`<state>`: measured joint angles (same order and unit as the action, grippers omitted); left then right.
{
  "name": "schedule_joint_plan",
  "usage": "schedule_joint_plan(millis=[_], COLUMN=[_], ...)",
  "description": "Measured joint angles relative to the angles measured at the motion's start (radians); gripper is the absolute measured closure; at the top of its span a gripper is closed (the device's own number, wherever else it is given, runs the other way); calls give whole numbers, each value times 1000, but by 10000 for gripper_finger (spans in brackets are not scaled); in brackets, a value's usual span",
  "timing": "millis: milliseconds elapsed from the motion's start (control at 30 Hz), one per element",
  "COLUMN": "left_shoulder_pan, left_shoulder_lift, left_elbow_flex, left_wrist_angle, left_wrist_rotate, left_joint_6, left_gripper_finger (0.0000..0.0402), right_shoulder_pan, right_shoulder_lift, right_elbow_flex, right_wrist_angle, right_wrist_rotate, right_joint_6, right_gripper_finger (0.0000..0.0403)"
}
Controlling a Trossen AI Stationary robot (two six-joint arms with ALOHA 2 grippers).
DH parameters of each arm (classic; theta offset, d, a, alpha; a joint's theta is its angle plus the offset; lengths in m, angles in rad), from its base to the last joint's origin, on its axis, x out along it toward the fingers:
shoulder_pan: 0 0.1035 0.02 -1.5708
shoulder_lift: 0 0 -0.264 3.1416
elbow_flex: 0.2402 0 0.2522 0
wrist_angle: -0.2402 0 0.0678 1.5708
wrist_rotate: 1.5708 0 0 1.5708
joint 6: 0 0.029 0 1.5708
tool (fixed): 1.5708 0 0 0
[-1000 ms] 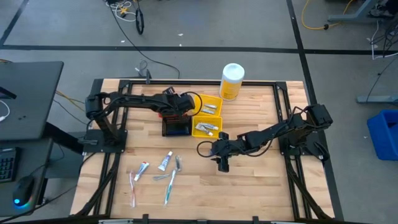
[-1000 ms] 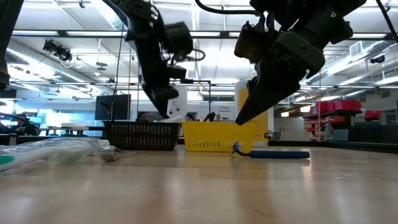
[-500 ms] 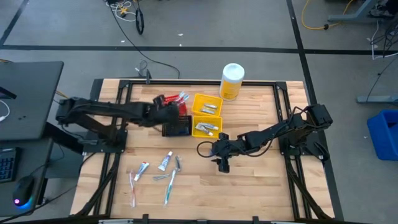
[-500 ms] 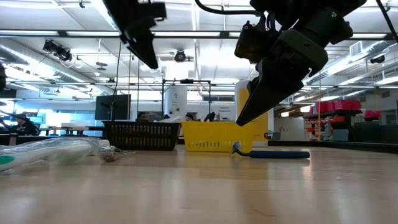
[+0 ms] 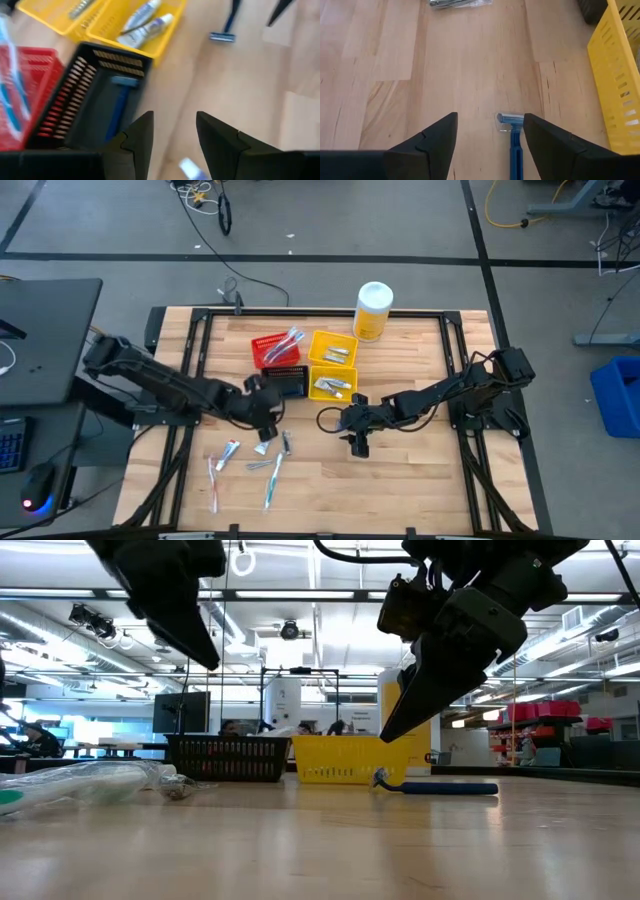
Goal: Pick & Place Travel size toiletries
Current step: Put the blue razor into the black bin
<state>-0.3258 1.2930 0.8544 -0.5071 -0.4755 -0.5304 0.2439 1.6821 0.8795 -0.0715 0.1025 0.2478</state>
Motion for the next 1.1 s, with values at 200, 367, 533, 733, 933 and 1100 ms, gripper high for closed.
schedule_joint_plan(millis=[200, 367, 533, 733, 933, 1100], left_shoulder_pan=[-86, -148, -206, -265, -297, -297], left_shoulder_lift=[0, 0, 0, 22, 122, 169], left_elbow_flex=[-9, -9, -9, -9, -9, -10], left_wrist_angle=[4, 2, 2, 5, 11, 54], left_wrist_rotate=[-4, -6, -8, -41, -36, -24], left_joint_6=[-125, -188, -252, -361, -421, -423], left_gripper_finger=[246, 246, 246, 246, 246, 246], right_shoulder_pan=[0, 0, -1, -1, -1, -1], right_shoulder_lift=[0, 0, 0, 0, 0, 1], right_elbow_flex=[0, 0, 0, 0, 0, -20], right_wrist_angle=[0, 0, 1, 1, -11, -72], right_wrist_rotate=[1, 0, 0, 0, 0, 1], right_joint_6=[0, 0, 0, 0, 0, 12], right_gripper_finger=[153, 148, 156, 166, 159, 158])
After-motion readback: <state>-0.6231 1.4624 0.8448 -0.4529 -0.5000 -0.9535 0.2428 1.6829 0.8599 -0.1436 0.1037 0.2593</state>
